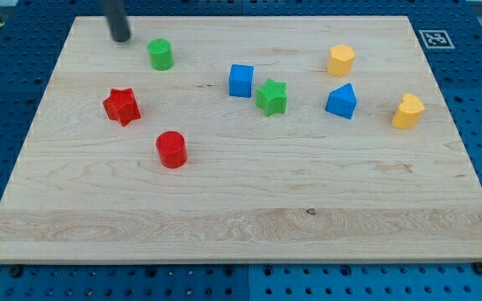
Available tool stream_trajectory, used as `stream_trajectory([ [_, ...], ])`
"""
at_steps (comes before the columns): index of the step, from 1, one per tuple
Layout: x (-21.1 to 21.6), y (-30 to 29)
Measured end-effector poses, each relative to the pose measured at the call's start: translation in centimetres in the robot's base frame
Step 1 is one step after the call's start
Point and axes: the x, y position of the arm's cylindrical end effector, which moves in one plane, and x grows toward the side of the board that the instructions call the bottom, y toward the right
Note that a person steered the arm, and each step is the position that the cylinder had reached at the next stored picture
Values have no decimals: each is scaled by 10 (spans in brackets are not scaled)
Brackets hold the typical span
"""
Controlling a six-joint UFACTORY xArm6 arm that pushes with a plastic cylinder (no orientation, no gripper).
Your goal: Move the green circle to the top left of the blue cube
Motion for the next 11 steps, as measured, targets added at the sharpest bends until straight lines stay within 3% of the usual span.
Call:
stream_trajectory([
  [1,16,10],
  [2,49,56],
  [4,63,125],
  [5,59,97],
  [7,9,110],
  [9,46,144],
  [11,54,161],
])
